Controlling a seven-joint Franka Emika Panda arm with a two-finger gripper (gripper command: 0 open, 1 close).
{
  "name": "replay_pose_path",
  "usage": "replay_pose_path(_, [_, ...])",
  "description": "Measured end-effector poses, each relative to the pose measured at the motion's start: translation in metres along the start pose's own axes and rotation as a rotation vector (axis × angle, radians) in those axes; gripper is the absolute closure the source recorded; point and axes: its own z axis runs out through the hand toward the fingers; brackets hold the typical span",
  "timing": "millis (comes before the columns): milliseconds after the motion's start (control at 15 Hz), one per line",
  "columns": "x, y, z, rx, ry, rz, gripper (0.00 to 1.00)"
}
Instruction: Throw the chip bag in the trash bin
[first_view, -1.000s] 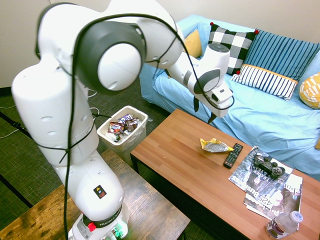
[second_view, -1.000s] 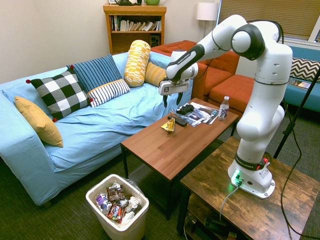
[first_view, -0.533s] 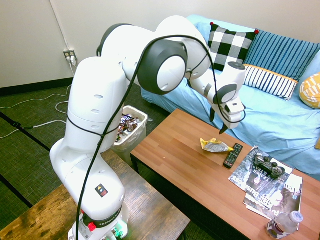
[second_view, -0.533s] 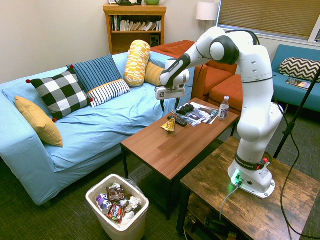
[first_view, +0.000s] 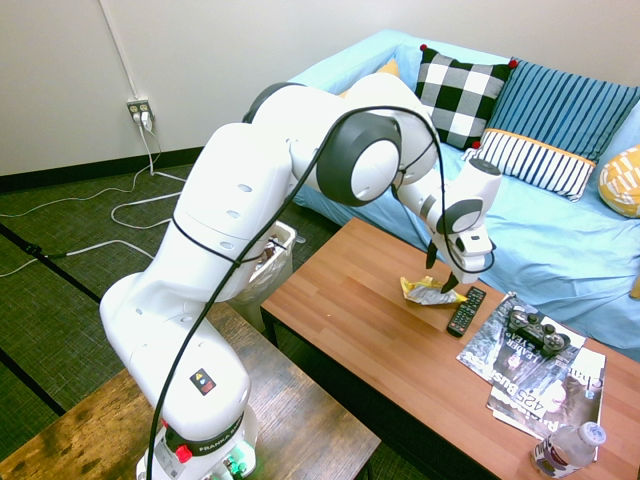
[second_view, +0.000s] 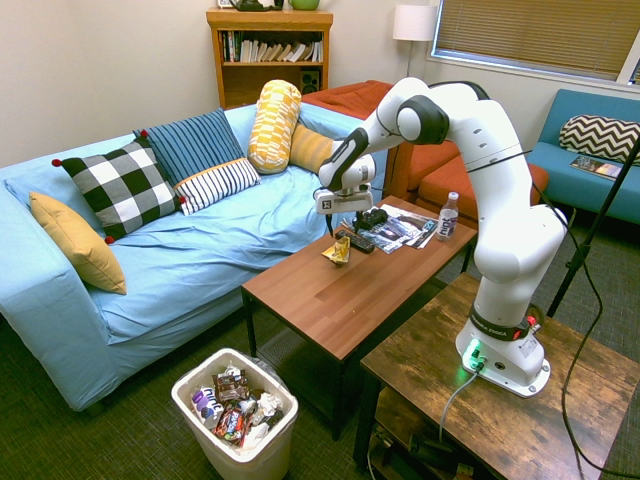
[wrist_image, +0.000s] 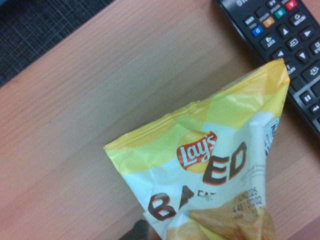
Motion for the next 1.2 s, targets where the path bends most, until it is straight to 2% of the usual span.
replay_pose_path(133, [0.003,-0.005,0.017,-0.015,-0.005,0.005,0.0])
replay_pose_path(200, [0.006,-0.007,0.023,-0.02,-0.006,0.008,1.0])
replay_pose_path(600, [0.02,-0.017,0.033,-0.007,-0.022,0.039,1.0])
replay_pose_path(1200, [0.022,-0.017,0.039,-0.006,-0.036,0.028,1.0])
